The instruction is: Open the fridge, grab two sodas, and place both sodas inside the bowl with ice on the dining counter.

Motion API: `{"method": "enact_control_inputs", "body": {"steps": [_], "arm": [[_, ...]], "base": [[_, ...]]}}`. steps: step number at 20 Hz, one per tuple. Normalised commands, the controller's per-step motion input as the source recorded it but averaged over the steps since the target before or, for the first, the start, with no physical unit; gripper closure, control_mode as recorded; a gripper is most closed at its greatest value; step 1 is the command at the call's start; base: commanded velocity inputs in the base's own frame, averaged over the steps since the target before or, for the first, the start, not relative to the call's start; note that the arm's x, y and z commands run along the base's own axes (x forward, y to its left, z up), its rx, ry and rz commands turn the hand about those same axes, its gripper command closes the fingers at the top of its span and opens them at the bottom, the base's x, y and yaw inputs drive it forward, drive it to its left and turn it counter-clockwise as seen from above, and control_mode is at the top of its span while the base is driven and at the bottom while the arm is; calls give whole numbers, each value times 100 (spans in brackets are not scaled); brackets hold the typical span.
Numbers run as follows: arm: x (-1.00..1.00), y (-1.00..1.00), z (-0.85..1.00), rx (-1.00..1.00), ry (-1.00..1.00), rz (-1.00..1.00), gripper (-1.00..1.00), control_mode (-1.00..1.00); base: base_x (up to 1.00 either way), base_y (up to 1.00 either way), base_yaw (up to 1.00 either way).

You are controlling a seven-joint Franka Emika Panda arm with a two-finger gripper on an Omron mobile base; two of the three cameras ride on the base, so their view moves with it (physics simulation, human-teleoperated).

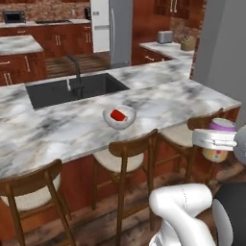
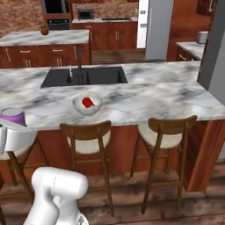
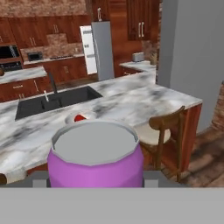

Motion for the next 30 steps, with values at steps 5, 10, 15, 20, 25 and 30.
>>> {"method": "enact_control_inputs", "body": {"steps": [5,10,15,20,25,30], "arm": [[0,0,0,0,0,0,100,100],[0,0,0,0,0,0,100,100],[0,0,0,0,0,0,100,100],[0,0,0,0,0,0,100,100],[60,-21,-4,3,13,16,100,-100],[100,-27,-13,4,34,19,100,-100]], "base": [[30,-61,40],[66,-35,44],[79,-40,42],[96,-42,36],[40,-16,12],[0,0,0]]}}
